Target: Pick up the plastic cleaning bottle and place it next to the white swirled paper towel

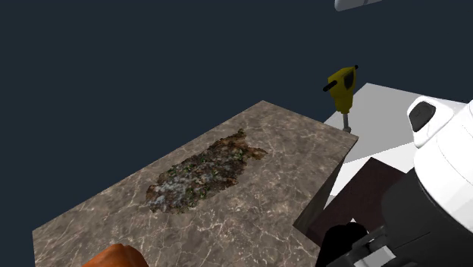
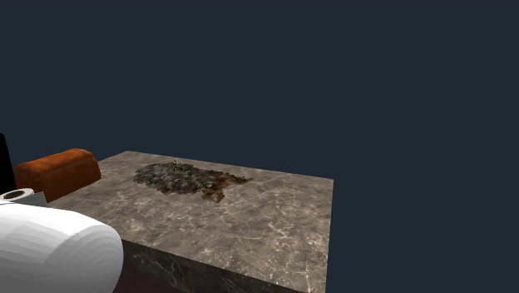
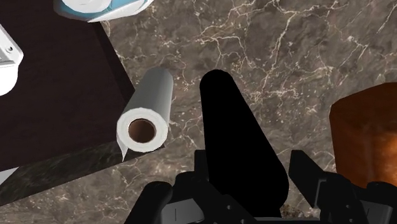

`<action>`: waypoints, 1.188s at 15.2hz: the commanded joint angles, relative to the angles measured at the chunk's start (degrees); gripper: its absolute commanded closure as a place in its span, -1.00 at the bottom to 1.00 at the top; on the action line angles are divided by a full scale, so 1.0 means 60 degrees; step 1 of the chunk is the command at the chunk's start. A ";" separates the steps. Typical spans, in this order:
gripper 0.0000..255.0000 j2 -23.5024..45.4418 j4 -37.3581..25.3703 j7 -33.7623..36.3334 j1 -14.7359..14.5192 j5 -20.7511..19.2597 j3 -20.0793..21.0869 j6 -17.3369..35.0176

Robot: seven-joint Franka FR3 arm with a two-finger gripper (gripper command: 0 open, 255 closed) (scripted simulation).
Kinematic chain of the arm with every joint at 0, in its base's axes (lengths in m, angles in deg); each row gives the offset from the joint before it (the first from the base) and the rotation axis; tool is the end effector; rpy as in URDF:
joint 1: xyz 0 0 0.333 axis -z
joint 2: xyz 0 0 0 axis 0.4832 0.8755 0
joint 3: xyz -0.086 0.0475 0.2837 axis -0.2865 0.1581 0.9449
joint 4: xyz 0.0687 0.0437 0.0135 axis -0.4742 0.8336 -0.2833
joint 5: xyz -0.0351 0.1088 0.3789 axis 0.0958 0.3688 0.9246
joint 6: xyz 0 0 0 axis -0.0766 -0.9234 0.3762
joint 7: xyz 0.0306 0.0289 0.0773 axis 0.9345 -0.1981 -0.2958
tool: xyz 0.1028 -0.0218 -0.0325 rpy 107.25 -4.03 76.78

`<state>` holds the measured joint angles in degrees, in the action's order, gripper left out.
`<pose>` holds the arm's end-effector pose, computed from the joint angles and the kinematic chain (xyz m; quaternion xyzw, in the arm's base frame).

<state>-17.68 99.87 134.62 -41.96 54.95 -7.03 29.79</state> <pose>0.1100 0.4502 0.5097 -0.9874 0.1394 -0.0735 0.0154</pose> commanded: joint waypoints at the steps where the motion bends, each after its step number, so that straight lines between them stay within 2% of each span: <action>1: 1.00 0.0011 0.0239 -0.0001 0.0000 0.0059 0.0113 0.0270; 18: 1.00 0.0435 0.1872 0.0111 0.0221 0.0497 0.1343 0.2466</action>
<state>-15.36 110.87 135.17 -40.89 57.89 0.51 43.93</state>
